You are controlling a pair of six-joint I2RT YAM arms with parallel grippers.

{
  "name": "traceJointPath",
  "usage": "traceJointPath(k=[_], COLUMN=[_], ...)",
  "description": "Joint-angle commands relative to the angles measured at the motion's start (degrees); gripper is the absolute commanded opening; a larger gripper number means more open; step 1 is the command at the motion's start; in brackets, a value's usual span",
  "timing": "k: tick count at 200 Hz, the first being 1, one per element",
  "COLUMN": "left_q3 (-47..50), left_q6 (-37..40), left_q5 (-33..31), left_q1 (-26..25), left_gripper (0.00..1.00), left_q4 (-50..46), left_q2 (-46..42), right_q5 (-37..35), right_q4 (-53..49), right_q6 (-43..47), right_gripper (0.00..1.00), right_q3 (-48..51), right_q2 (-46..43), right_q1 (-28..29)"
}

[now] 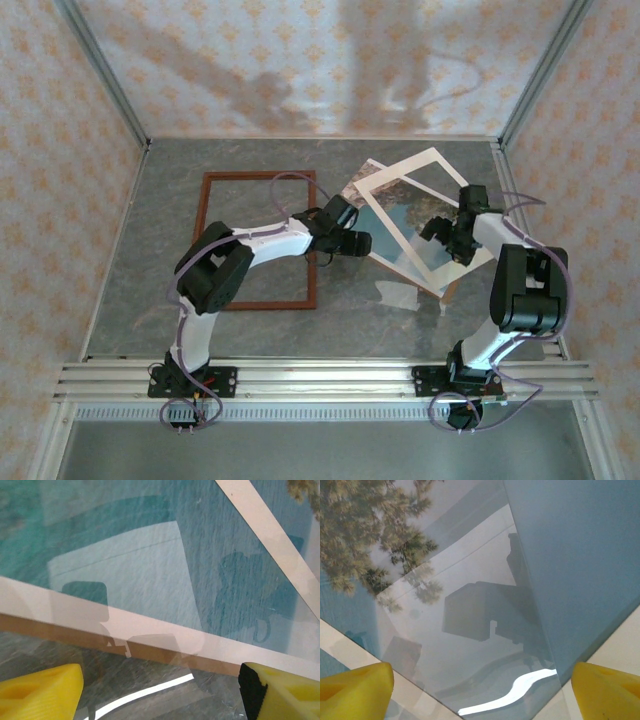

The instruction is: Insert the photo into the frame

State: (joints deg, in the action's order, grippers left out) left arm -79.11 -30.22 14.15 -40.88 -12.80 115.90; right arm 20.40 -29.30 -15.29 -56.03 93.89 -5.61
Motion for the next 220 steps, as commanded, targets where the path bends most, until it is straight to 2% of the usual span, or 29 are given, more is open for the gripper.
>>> traceJointPath(k=[1,108,141,220], left_q3=[1.89,-3.24,-3.13,-1.93], left_q6=[-2.15,-3.42,-4.80,-5.53], left_q5=[-5.10,2.17,7.30,10.65], left_q1=[0.51,0.82,0.72,2.48], left_gripper=[0.83,0.84,0.81,0.79], left_q4=[-1.55,-2.72,0.63,3.77], left_q2=[-3.38,5.78,5.49,-0.06], right_q5=[-1.80,0.58,1.86,1.32], right_q4=[1.71,4.14,4.92,6.66], right_q6=[-0.52,-2.06,-2.84,-4.17], right_gripper=[0.91,0.83,0.81,0.80], right_q3=[-1.88,1.22,2.02,4.40], right_q2=[1.95,3.85,3.63,2.47], right_q1=[0.62,1.20,1.52,1.92])
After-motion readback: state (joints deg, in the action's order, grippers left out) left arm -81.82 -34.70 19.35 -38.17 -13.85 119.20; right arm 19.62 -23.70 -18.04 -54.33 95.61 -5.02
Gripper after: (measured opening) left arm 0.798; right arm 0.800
